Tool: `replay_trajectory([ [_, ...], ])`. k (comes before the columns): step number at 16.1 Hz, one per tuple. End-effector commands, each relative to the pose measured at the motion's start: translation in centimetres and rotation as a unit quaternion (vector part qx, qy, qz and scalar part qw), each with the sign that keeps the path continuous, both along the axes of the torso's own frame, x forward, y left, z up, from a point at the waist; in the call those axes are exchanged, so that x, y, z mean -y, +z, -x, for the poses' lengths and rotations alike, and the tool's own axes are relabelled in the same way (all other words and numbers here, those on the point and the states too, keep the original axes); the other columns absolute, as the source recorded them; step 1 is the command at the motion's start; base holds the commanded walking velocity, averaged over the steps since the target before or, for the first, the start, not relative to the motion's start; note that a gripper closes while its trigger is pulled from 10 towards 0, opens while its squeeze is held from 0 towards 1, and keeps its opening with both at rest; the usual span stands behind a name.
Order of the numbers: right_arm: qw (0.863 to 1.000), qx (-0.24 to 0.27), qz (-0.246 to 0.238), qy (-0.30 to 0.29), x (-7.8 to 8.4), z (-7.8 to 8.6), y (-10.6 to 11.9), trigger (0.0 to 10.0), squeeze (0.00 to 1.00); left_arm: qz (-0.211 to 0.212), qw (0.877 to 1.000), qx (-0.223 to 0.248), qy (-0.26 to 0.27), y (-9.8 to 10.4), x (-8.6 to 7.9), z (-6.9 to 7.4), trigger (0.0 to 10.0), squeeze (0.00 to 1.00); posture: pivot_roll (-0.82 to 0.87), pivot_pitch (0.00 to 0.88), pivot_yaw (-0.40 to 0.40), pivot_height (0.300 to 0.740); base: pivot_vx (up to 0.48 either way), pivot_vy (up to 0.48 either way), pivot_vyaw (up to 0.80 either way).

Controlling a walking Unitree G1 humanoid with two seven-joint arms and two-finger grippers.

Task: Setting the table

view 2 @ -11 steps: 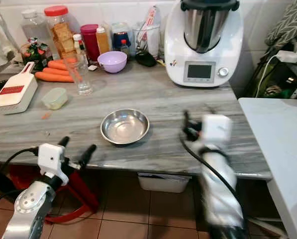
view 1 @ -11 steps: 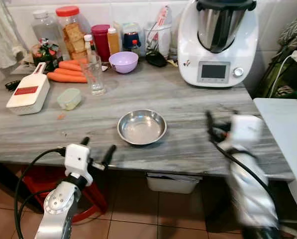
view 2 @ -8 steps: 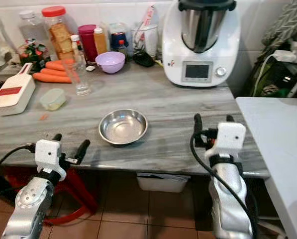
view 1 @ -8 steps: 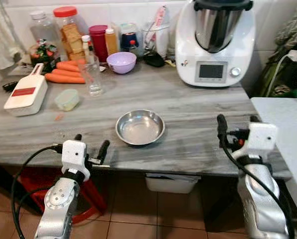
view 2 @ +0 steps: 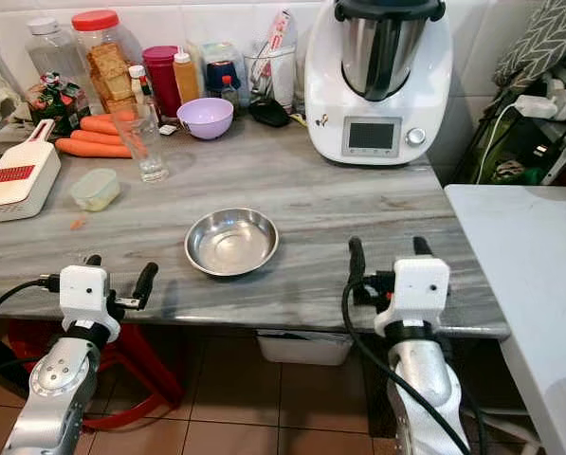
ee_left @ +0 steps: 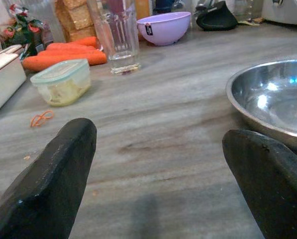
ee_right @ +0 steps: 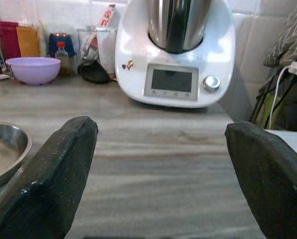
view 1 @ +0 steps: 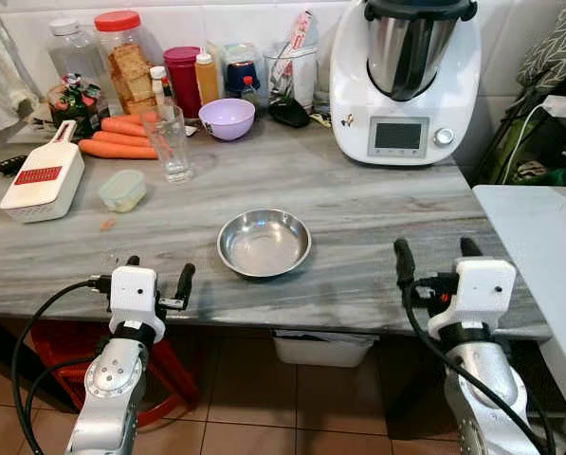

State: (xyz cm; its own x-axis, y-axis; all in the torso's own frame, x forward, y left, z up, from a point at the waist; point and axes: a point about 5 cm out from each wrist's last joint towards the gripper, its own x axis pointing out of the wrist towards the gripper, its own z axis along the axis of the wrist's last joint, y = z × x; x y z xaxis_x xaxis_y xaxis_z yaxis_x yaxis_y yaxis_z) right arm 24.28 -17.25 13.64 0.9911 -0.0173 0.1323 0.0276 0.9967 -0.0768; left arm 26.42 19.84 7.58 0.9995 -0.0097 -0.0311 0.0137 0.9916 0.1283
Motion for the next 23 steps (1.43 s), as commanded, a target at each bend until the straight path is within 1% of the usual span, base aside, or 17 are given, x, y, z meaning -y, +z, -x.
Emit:
replay_trajectory([
  [1,1.000,0.009,0.000,-0.002,0.03,0.08,0.61,10.0,0.00,-0.006,1.000,0.001,0.008,0.20,-0.15,-0.01,10.0,0.00,-0.01,0.000,0.039,0.740,0.000,0.000,-0.51],
  [4,1.000,0.006,0.001,-0.004,0.18,0.16,0.56,10.0,0.00,-0.012,1.000,-0.003,0.012,0.09,-0.12,-0.02,10.0,0.00,-0.02,0.000,0.042,0.740,0.000,0.000,-0.69],
  [6,1.000,0.003,-0.002,-0.005,0.10,0.29,0.51,10.0,0.00,-0.012,1.000,-0.004,0.011,0.04,-0.04,-0.06,10.0,0.00,-0.02,0.000,0.043,0.740,-0.274,0.000,0.00],
  [8,1.000,0.001,0.011,-0.018,0.19,0.38,0.52,10.0,0.00,-0.013,1.000,-0.005,0.011,0.06,-0.03,-0.12,10.0,0.00,-0.02,0.000,0.046,0.740,-0.287,0.000,0.00],
  [10,1.000,-0.003,0.001,-0.026,0.38,0.36,0.46,10.0,0.00,-0.015,1.000,-0.005,0.011,0.11,-0.06,-0.21,10.0,0.00,-0.02,0.000,0.052,0.740,-0.289,0.000,0.00],
  [11,1.000,-0.006,0.003,-0.028,0.44,0.31,0.39,10.0,0.00,-0.015,1.000,-0.005,0.010,0.13,-0.07,-0.24,10.0,0.00,-0.02,0.000,0.052,0.740,-0.311,0.000,0.00],
  [12,0.999,-0.004,0.019,-0.036,0.49,0.23,0.37,10.0,0.00,-0.017,1.000,-0.005,0.010,0.17,-0.10,-0.31,10.0,0.00,-0.02,0.000,0.054,0.740,-0.326,0.000,0.00],
  [16,1.000,-0.002,-0.013,-0.020,0.24,0.32,0.47,10.0,0.00,-0.018,1.000,-0.006,0.010,0.11,-0.09,-0.33,10.0,0.00,-0.02,0.000,0.052,0.740,-0.324,0.000,0.00],
  [19,1.000,-0.013,-0.011,-0.027,0.43,0.14,0.22,10.0,0.00,-0.018,1.000,-0.006,0.008,0.09,0.00,-0.36,10.0,0.00,-0.02,0.000,0.052,0.740,-0.325,0.000,0.00],
  [21,0.999,-0.014,0.017,-0.031,0.42,0.11,0.07,10.0,0.00,-0.018,1.000,-0.006,0.008,0.08,0.00,-0.34,10.0,0.00,-0.02,0.000,0.052,0.740,-0.324,0.000,0.00],
  [23,1.000,-0.012,0.008,-0.015,0.18,0.19,-0.04,10.0,0.00,-0.018,1.000,-0.007,0.008,0.04,0.02,-0.35,10.0,0.00,-0.02,0.000,0.053,0.740,-0.324,0.000,0.00],
])
